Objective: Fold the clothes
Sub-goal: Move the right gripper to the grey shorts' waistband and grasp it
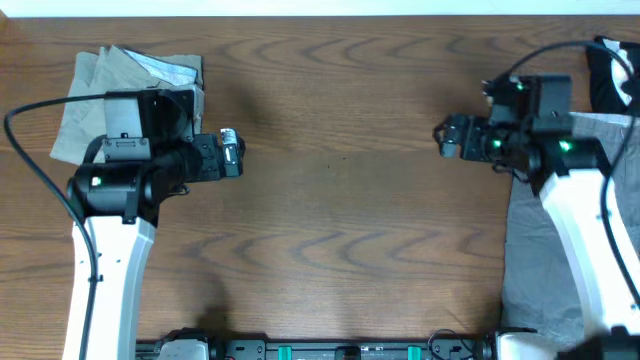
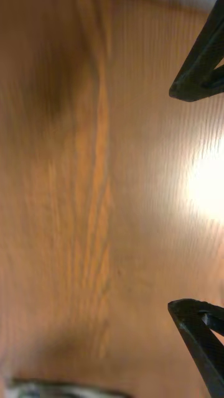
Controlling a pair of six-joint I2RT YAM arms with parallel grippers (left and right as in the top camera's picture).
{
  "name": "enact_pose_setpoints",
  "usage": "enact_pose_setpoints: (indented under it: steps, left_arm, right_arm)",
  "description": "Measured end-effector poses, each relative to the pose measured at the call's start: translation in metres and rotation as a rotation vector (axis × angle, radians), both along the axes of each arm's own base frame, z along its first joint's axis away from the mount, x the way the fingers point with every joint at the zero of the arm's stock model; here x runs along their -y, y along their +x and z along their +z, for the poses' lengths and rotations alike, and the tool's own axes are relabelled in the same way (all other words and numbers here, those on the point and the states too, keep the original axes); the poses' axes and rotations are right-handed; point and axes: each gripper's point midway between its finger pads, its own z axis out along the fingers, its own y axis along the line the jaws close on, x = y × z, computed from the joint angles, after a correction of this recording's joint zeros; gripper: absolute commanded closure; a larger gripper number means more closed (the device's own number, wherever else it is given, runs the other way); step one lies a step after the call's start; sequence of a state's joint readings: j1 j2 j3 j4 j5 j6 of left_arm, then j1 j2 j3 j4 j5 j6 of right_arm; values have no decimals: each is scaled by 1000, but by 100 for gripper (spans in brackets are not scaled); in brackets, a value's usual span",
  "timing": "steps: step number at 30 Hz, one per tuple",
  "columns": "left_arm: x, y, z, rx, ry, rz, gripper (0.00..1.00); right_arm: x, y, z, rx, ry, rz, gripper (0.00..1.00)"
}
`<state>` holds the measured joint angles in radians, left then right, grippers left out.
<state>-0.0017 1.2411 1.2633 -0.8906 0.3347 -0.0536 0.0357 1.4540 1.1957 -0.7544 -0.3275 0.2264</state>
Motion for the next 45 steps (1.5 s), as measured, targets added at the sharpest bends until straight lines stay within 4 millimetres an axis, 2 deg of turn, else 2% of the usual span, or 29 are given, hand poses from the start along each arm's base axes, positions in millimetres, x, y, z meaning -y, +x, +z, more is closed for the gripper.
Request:
enact_pose_setpoints:
  steps: [4,7,11,15,18,22,26,30,33,37,45]
  left_arm:
    - [4,-1,1,1,-19,-13,2]
    - [5,-1,2,1,-25,-18,2]
    - [5,-1,2,1,-27,-19,2]
    - [6,-1,2,1,-27,-19,2]
    - [6,-1,2,1,-27,-19,2]
    - [6,-1,2,2,-27,-19,2]
    - [6,-1,2,2,-28,-19,2]
    - [6,-2,2,-1,-32,-20,2]
    - [8,-3,2,-5,-41,-26,2]
    - [9,-5,0,-18,-47,-30,2]
    - [9,-6,0,-20,-47,-30,2]
  right_arm:
    - [-4,0,-15,-69,40,-27,1]
    - [11,9,-16,-42,-20,-88,1]
    - [54,31,-9,41,-114,-225,1]
    - [107,52,-8,90,-167,-369,9]
    - [142,68,-19,99,-190,-454,9]
    - [173,84,-57,16,-212,-508,13]
    - [185,102,-84,-67,-230,-512,17]
    - [197,124,-88,-93,-265,-524,17]
    - [203,133,-89,-97,-282,-529,21]
    - [204,130,-102,-137,-296,-528,22]
    - [210,112,-149,-269,-323,-529,26]
